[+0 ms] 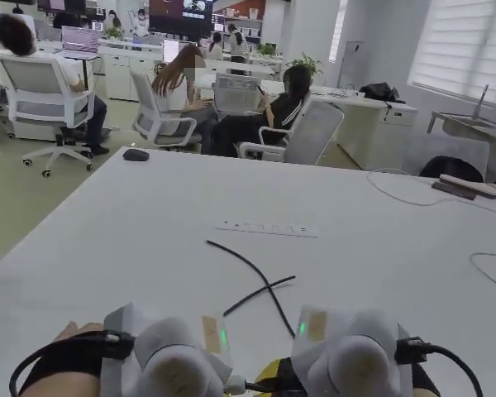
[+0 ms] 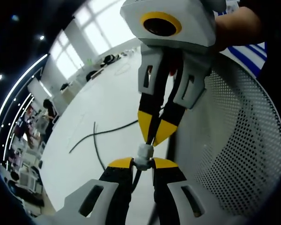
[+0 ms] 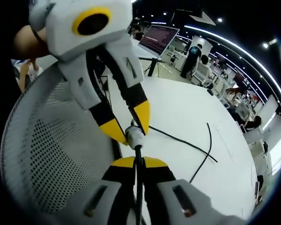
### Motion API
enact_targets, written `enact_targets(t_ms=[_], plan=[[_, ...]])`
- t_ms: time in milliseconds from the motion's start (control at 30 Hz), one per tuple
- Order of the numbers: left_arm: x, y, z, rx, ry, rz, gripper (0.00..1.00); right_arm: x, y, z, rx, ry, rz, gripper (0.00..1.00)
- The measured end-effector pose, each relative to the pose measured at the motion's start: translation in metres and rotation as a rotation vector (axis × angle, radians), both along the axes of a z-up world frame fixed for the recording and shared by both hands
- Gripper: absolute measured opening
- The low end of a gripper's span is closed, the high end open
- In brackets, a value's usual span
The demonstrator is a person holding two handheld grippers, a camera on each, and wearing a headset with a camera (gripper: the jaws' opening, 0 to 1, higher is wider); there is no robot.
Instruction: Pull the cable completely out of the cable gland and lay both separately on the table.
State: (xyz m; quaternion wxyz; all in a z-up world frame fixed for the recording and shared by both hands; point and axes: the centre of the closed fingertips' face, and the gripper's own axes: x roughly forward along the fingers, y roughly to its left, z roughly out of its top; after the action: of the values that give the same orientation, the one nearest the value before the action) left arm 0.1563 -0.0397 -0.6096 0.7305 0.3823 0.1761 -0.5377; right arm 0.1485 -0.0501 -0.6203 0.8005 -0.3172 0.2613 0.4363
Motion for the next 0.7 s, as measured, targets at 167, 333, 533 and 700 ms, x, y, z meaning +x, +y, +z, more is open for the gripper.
enact_targets(t_ms=[167,333,533,700], plan=[[0.002,0.000,-0.003,-0.013,-0.002,-0.002,0.17,0.002,0.000,-0.003,-0.024,-0.020,-0.002,0.03],[0.008,0.008,-0.007,-0.006,-0.006,0.020,0.17,0.004,-0.005,-0.006,-0.060,-0.032,-0.015,0.02],[0.009,0.009,-0.010,-0.009,-0.003,0.031,0.17,0.008,-0.016,-0.014,-0.107,-0.011,-0.063,0.02],[0.010,0.014,-0.012,-0.014,0.004,0.058,0.17,0.009,-0.022,-0.019,-0.148,-0.010,-0.091,0.03]])
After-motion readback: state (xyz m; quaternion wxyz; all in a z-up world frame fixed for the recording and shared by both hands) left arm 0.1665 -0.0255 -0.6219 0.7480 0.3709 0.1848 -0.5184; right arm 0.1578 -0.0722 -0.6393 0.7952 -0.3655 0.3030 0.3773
